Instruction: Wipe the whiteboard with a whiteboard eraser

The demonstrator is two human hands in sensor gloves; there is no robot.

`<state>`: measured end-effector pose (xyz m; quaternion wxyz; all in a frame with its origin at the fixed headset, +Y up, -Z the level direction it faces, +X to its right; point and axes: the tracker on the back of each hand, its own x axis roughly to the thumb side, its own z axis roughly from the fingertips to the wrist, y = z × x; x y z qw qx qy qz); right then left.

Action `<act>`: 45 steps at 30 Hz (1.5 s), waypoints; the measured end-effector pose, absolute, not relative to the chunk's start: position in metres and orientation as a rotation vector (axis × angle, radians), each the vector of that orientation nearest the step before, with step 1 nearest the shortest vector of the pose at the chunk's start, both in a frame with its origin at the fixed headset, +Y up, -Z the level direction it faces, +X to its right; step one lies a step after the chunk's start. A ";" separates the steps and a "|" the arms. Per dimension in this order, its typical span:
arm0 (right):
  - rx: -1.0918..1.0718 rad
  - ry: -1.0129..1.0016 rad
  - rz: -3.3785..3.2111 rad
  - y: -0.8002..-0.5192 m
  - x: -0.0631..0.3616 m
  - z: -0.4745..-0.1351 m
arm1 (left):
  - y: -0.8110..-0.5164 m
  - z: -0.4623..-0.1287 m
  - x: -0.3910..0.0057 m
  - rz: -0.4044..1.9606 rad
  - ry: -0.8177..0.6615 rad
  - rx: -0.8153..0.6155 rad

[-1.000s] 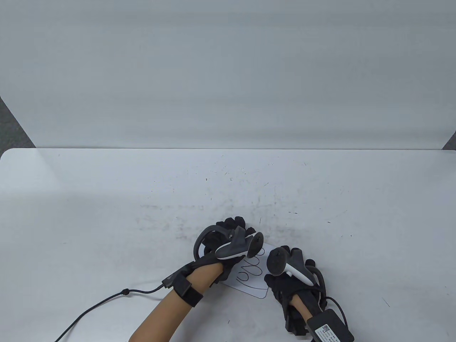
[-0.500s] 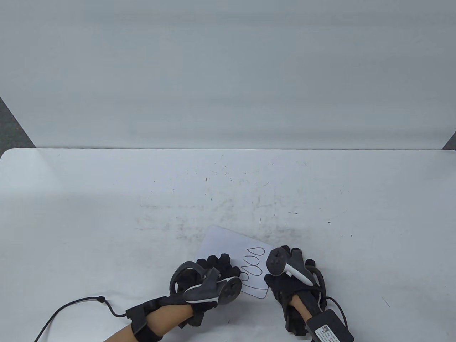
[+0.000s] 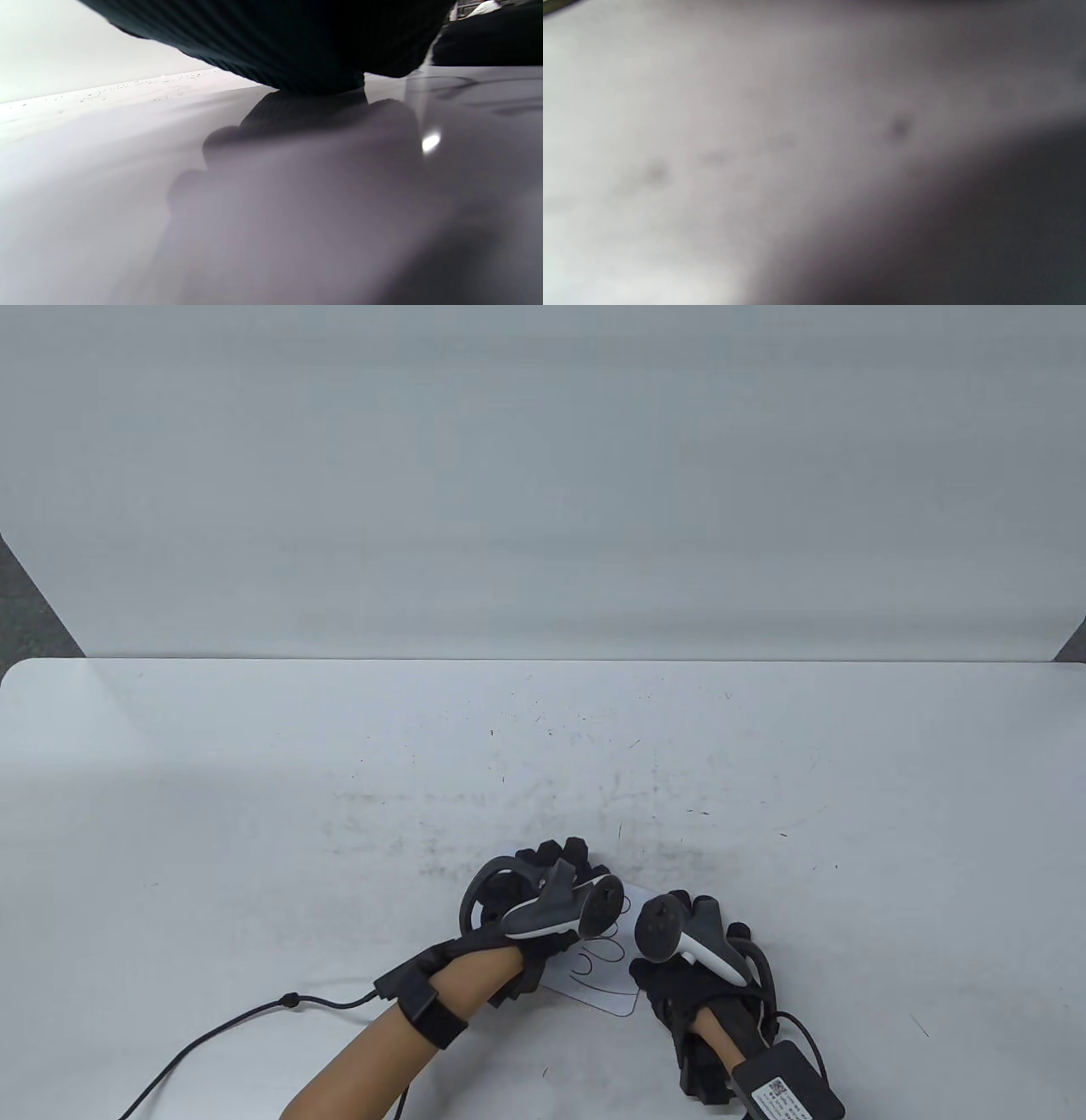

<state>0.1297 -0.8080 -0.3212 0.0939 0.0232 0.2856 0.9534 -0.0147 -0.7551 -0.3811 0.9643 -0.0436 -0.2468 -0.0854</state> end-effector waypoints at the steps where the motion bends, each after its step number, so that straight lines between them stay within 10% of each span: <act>1: 0.069 0.848 2.827 -0.808 0.130 -0.321 | -0.755 -0.386 -0.012 -0.175 -0.491 -0.087; 27: 0.069 0.853 2.827 -0.807 0.131 -0.321 | -0.753 -0.281 -0.054 -0.191 -0.685 -0.079; 45: 0.074 0.854 2.823 -0.808 0.130 -0.321 | -0.755 -0.388 0.000 -0.192 -0.503 -0.113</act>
